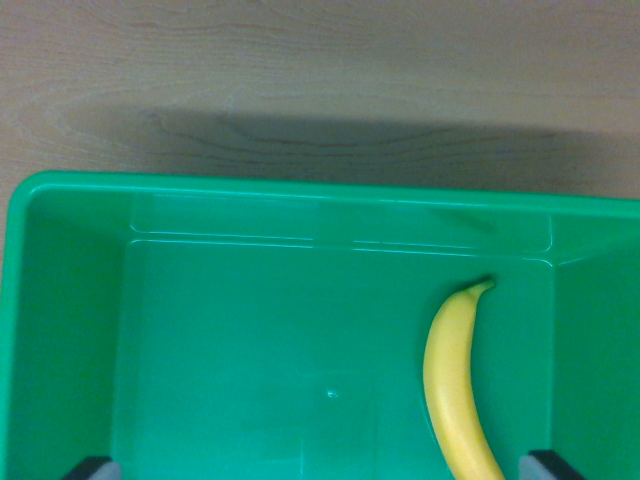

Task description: Pick fruit

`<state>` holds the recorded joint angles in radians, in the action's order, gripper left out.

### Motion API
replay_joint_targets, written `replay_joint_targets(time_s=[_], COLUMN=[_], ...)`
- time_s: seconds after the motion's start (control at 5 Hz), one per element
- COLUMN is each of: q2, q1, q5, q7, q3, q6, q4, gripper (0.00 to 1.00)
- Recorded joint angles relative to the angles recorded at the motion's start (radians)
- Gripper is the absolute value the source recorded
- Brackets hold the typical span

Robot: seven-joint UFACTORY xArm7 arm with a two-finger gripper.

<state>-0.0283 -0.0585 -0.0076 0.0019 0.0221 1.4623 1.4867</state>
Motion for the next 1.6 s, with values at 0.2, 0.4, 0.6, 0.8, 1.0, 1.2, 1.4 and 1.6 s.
replay_joint_targets(time_s=[0.2,0.4,0.6,0.8,1.0,1.2,1.4,1.6], q2=[0.016,0.016,0.034,0.034,0.053,0.053,0.074,0.074], q1=[0.0014,0.0014,0.003,0.003,0.0047,0.0047,0.0066,0.0066], q5=[-0.0011,-0.0011,-0.0023,-0.0023,-0.0036,-0.0036,-0.0051,-0.0051], q7=[-0.006,-0.006,-0.014,-0.014,-0.022,-0.022,-0.031,-0.031], q3=[0.006,0.006,0.012,0.012,0.019,0.019,0.027,0.027], q6=[-0.031,-0.031,-0.066,-0.066,-0.103,-0.103,-0.145,-0.145], q4=[-0.022,-0.022,-0.047,-0.047,-0.074,-0.074,-0.104,-0.104], gripper=[0.0,0.0,0.0,0.0,0.0,0.0,0.0,0.0])
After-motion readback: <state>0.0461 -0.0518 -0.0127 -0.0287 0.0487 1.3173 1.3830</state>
